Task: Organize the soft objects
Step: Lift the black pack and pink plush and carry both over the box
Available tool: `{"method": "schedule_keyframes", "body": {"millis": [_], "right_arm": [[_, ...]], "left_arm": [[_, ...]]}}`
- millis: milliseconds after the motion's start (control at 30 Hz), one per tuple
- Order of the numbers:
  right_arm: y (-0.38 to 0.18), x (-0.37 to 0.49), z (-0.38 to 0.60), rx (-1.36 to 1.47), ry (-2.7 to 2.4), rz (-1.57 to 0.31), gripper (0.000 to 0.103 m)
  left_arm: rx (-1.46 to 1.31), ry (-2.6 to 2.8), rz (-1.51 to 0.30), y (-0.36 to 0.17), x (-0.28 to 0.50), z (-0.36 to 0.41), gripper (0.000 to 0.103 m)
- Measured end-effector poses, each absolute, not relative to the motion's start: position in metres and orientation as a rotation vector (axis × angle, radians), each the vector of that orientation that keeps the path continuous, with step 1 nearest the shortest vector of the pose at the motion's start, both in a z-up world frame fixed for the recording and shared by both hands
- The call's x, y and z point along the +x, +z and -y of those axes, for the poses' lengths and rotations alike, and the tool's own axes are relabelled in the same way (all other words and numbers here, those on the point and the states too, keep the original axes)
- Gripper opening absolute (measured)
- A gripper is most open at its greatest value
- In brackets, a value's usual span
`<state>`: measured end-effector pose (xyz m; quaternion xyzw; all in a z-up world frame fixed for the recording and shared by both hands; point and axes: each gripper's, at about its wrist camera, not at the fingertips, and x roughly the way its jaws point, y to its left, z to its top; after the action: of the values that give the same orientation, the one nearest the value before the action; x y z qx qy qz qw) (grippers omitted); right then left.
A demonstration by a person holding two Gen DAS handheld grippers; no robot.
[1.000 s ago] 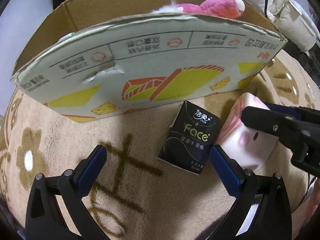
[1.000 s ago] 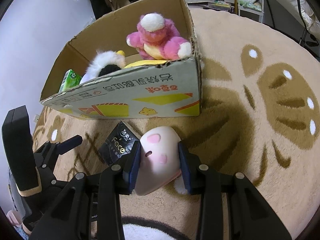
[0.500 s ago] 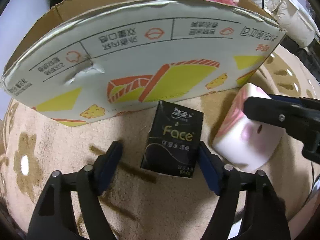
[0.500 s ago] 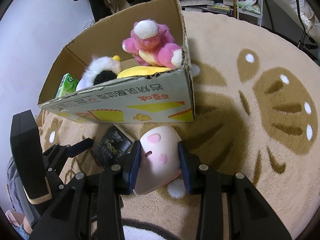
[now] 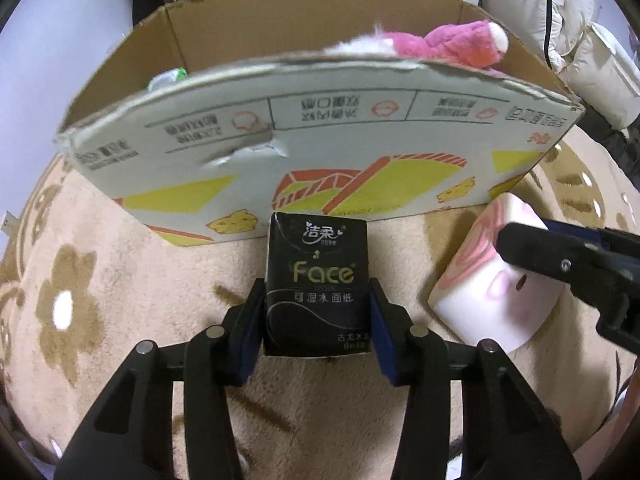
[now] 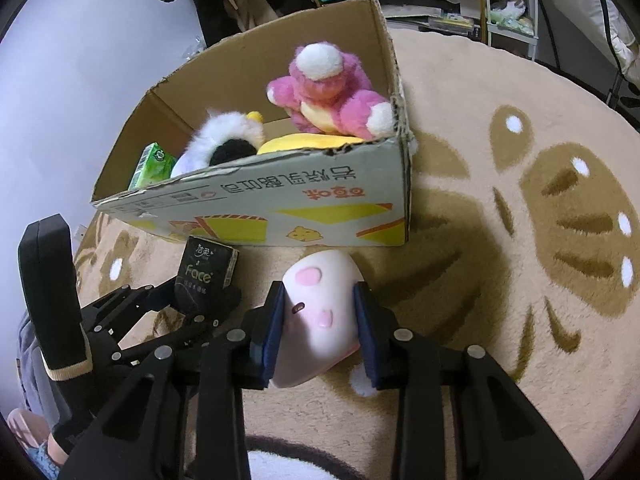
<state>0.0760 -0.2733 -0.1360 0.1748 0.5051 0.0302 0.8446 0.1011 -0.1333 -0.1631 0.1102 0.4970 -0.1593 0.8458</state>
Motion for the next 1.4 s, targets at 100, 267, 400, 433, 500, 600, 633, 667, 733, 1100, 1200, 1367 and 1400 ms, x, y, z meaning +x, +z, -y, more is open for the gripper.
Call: {"method": "schedule_keyframes", "body": {"millis": [100,267,400,433,500,600,633,667,733,1100,1200,1367,1400], "right_arm": [[-0.133,0.073,0.272,0.366,0.079,-1.038,0.032],[-0.124,0.065,0.27,0.369,0.1,-0.987,0.031],[-0.113,0.058,0.268,0.34,0.098,-0.938,0.031],[-0.109,0.055,0.268,0.335,0.1,-0.924,0.031],[-0.099,0.048,0.267,0.328,0.103,-0.89,0.031],[-0.082,0.04,0.267,0.311,0.109,-0.824,0.031],[-0.076,0.039,0.265,0.301,0.107,-0.8,0.031],[-0.071,0.038,0.263,0.291,0.105,-0.78,0.031],[-0.058,0.034,0.259,0.267,0.099,-0.727,0.031],[-0.019,0.046,0.241,0.145,0.083,-0.592,0.031],[-0.017,0.054,0.24,0.134,0.076,-0.583,0.031],[-0.015,0.068,0.239,0.11,0.06,-0.58,0.031],[-0.015,0.072,0.24,0.106,0.043,-0.577,0.031]], "left_arm": [[0.217,-0.315,-1.024,-0.154,0.094,0.126,0.045],[0.205,-0.27,-0.966,-0.131,0.083,0.111,0.045],[0.178,-0.228,-0.906,-0.108,0.072,0.092,0.045],[0.176,-0.217,-0.886,-0.106,0.067,0.088,0.045],[0.169,-0.201,-0.844,-0.097,0.066,0.091,0.045],[0.16,-0.188,-0.794,-0.082,0.063,0.084,0.045],[0.161,-0.181,-0.77,-0.071,0.062,0.084,0.045],[0.16,-0.178,-0.754,-0.061,0.064,0.084,0.045],[0.151,-0.177,-0.727,-0.052,0.063,0.08,0.046],[0.147,-0.165,-0.627,-0.013,0.084,0.076,0.046],[0.169,-0.159,-0.602,-0.007,0.09,0.079,0.046],[0.208,-0.16,-0.565,0.005,0.104,0.087,0.046],[0.225,-0.159,-0.555,0.007,0.107,0.09,0.046]]}}
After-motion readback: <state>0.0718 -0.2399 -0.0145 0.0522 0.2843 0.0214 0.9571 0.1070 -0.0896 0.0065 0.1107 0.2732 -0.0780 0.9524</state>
